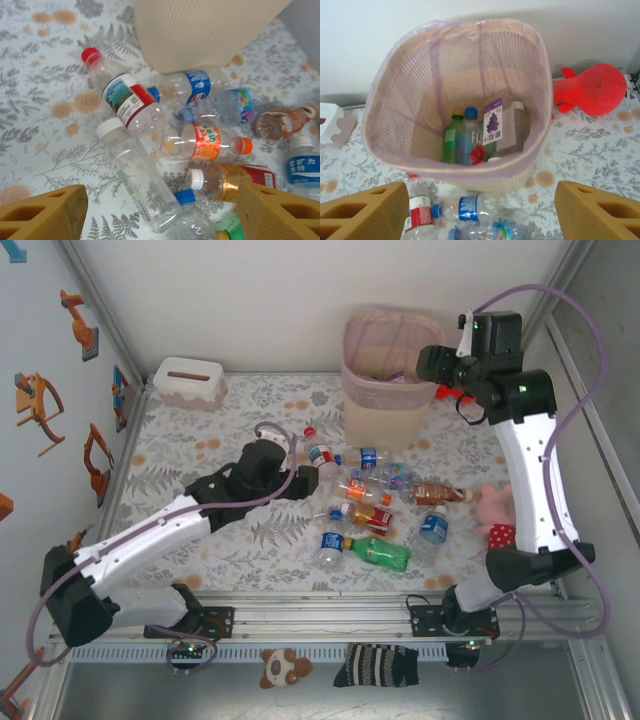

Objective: Put the plastic bottles in the bin

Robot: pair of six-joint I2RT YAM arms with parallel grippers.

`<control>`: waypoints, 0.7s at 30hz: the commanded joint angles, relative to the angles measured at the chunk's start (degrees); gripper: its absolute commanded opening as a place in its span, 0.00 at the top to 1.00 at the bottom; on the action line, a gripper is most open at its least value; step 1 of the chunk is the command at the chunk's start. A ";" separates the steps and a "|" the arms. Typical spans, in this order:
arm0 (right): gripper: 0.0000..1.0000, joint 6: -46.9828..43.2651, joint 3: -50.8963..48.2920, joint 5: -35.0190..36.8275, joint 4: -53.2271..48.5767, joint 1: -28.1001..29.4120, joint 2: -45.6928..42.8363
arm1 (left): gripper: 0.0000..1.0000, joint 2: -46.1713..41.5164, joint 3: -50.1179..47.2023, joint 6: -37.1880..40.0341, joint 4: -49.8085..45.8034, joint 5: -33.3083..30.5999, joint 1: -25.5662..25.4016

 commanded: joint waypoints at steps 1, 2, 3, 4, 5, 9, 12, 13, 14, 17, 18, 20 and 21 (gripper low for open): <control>0.24 1.36 -4.46 0.59 1.30 0.01 -4.29 | 0.23 3.98 3.87 -6.30 -5.99 -1.71 0.26; 0.24 1.73 -6.45 0.59 1.53 -0.05 -5.82 | 0.23 5.49 4.92 -7.62 -7.18 -1.89 0.26; 0.24 1.91 -8.17 0.64 1.86 0.00 -6.95 | 0.23 7.13 5.79 -8.64 -8.28 -2.06 0.26; 0.24 2.00 -10.08 0.72 2.13 -0.06 -8.26 | 0.24 8.86 6.68 -9.79 -9.35 -1.98 0.26; 0.24 2.15 -11.69 0.88 2.29 -0.07 -9.22 | 0.24 10.42 7.51 -10.67 -10.27 -1.52 0.26; 0.23 1.80 -15.58 1.77 1.81 -0.08 -12.54 | 0.25 15.88 10.01 -14.70 -12.41 0.54 0.26; 0.23 1.69 -17.61 2.33 1.21 -0.08 -14.42 | 0.28 19.28 11.19 -17.69 -12.87 2.62 0.18; 0.23 1.61 -18.27 2.58 1.11 -0.09 -15.06 | 0.28 20.61 11.73 -18.53 -13.29 3.13 0.09; 0.23 1.49 -18.90 2.82 1.10 -0.08 -15.65 | 0.28 21.95 12.12 -19.47 -13.68 3.63 0.02; 0.23 1.32 -20.43 3.14 0.97 -0.06 -16.77 | 0.28 25.20 13.32 -21.66 -15.51 4.92 -0.03; 0.23 1.29 -20.65 3.14 0.93 -0.08 -16.95 | 0.28 26.20 13.59 -21.96 -15.71 5.36 -0.09; 0.23 1.15 -20.86 3.18 0.50 -0.08 -17.13 | 0.28 28.05 13.94 -22.71 -16.01 6.05 -0.28; 0.23 1.05 -20.86 3.23 0.40 -0.10 -17.24 | 0.28 28.64 14.14 -22.87 -16.06 6.46 -0.39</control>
